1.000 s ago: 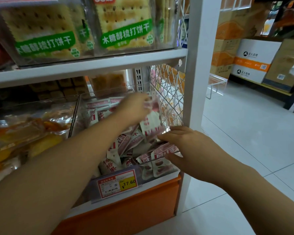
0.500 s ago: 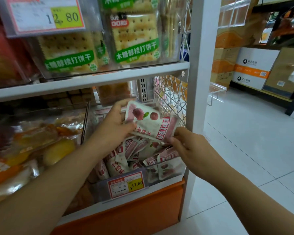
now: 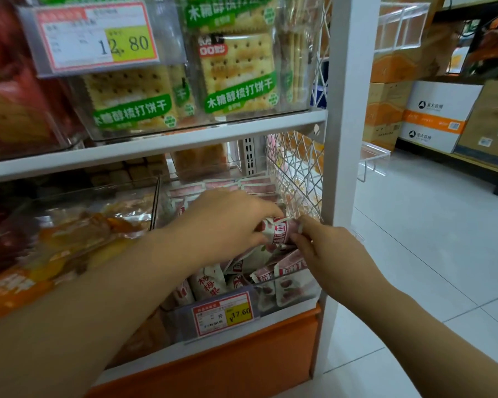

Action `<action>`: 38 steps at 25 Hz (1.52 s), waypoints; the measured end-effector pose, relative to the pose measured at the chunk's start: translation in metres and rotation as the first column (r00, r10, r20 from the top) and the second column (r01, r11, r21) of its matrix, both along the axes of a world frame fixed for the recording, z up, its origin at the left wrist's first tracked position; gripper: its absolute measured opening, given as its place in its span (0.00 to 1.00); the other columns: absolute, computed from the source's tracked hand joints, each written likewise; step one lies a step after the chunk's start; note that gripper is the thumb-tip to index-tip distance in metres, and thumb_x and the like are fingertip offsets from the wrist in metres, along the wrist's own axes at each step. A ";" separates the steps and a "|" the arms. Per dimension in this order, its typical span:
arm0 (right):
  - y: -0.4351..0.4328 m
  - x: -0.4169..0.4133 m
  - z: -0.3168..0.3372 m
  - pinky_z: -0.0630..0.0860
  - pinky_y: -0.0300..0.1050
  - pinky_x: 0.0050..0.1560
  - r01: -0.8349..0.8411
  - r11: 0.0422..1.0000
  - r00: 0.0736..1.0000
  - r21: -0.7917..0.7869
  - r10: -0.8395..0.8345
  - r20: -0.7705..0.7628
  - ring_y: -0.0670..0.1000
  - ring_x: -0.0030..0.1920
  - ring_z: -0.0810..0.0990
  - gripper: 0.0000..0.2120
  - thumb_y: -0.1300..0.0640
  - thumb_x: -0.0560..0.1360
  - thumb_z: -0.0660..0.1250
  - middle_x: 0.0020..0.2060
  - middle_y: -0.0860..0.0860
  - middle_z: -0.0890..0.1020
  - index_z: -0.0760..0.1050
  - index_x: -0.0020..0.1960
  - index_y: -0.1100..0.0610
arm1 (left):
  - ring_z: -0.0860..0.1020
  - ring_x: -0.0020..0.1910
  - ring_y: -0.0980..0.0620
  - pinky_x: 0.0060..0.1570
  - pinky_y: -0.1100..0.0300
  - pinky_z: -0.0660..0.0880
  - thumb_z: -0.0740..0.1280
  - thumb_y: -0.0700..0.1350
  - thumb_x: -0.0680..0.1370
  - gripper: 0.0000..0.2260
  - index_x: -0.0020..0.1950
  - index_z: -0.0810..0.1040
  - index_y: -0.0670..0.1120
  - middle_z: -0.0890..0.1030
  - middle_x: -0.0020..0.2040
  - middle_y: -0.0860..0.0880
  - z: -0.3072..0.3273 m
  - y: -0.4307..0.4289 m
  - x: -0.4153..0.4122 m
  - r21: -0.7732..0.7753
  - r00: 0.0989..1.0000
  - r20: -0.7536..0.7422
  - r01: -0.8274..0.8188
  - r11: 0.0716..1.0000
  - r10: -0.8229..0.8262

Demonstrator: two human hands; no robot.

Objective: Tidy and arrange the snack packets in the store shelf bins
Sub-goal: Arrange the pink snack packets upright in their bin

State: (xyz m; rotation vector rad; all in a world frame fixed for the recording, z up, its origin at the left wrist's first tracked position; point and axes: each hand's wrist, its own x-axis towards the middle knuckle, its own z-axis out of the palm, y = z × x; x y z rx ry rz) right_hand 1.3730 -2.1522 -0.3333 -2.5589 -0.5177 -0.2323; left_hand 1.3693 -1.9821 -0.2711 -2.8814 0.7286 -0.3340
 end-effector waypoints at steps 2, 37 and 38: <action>-0.002 -0.003 0.002 0.76 0.43 0.43 -0.049 0.999 0.998 0.005 0.049 -0.034 0.48 0.43 0.76 0.09 0.46 0.79 0.54 0.44 0.48 0.78 0.69 0.51 0.49 | 0.78 0.52 0.55 0.48 0.57 0.74 0.65 0.50 0.77 0.14 0.62 0.73 0.60 0.79 0.59 0.57 -0.003 0.005 0.007 -0.098 0.993 -0.105 -0.064 0.993 0.054; -0.001 0.003 0.005 0.71 0.46 0.58 -0.135 0.895 0.983 -0.426 0.176 0.058 0.46 0.70 0.59 0.33 0.34 0.73 0.57 0.70 0.42 0.65 0.53 0.74 0.45 | 0.77 0.49 0.50 0.55 0.53 0.68 0.59 0.50 0.79 0.12 0.55 0.80 0.50 0.82 0.51 0.51 -0.052 0.006 0.085 0.122 0.922 -0.378 -0.045 0.991 0.089; -0.001 0.003 0.004 0.71 0.46 0.59 -0.134 0.896 0.983 -0.422 0.174 0.058 0.46 0.70 0.59 0.33 0.34 0.73 0.58 0.70 0.42 0.65 0.54 0.74 0.45 | 0.76 0.51 0.50 0.59 0.52 0.65 0.58 0.52 0.80 0.13 0.56 0.79 0.52 0.81 0.52 0.52 -0.054 0.010 0.084 0.186 0.935 -0.338 -0.045 0.982 0.107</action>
